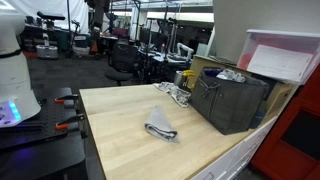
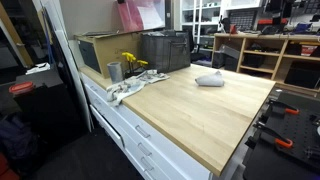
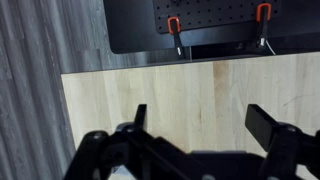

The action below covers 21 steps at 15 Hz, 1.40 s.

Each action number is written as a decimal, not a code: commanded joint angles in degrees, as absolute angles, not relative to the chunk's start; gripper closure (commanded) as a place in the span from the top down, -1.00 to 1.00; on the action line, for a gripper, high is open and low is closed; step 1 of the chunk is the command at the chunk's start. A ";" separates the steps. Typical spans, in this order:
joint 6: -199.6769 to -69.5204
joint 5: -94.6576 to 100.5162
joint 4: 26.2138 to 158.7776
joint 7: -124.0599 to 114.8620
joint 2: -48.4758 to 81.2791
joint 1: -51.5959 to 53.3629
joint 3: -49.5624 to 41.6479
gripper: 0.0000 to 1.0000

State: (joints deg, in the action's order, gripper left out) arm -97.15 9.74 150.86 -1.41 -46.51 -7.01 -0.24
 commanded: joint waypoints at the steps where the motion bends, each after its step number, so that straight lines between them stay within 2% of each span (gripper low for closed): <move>1: -96.94 10.19 150.75 -1.94 -46.48 -6.09 -0.95 1.00; 18: -96.94 10.19 150.75 -1.94 -46.47 -6.09 -0.95 1.00; 21: -102.57 12.54 150.03 -1.64 -42.49 -7.43 -2.33 1.00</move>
State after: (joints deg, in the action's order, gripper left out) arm -98.20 10.15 150.86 -1.41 -46.24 -6.97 -0.54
